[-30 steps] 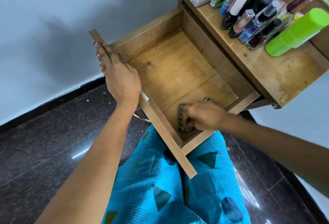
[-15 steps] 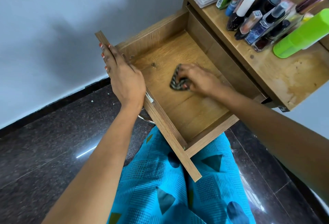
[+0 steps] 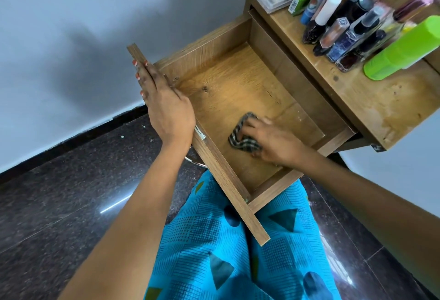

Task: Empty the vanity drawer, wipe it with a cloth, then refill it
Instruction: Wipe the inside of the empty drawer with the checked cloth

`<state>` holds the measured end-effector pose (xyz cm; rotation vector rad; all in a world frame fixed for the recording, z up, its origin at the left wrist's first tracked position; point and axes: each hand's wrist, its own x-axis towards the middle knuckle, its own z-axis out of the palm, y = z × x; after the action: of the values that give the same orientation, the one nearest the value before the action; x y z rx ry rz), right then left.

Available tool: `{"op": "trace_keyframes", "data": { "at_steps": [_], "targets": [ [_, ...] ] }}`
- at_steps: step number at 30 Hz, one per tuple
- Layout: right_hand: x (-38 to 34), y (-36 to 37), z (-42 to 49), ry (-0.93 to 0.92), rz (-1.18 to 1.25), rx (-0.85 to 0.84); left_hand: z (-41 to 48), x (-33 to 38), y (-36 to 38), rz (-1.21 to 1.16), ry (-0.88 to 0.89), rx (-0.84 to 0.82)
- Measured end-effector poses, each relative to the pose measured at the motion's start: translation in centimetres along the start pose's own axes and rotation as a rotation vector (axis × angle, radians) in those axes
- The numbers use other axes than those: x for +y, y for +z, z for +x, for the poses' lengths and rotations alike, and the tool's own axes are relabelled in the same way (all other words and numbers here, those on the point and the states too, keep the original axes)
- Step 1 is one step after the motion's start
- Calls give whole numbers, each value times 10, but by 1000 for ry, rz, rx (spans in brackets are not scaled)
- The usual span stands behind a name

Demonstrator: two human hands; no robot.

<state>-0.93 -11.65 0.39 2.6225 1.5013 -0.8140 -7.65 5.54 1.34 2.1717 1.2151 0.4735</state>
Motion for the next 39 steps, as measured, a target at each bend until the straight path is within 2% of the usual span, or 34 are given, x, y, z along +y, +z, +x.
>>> {"op": "trace_keyframes", "data": {
  "at_steps": [4, 13, 18, 24, 31, 35, 39],
  "targets": [
    [-1, 3, 2, 29, -8, 73, 1, 0, 0, 1, -6, -4],
    [37, -20, 99, 277, 87, 333, 0, -1, -1, 6, -9, -15],
    [36, -18, 104, 357, -51, 305, 0, 0, -2, 14, -1, -15],
    [26, -6, 59, 498, -133, 233, 0, 0, -3, 13, -2, -18],
    [14, 14, 0, 784, -38, 98, -1, -1, -2, 0, -2, -16],
    [19, 5, -3, 773, 26, 69, 0, -1, 0, -24, -5, -6],
    [14, 0, 10, 760, 39, 115, 2, -1, 2, -31, -9, -3]
  ]
}}
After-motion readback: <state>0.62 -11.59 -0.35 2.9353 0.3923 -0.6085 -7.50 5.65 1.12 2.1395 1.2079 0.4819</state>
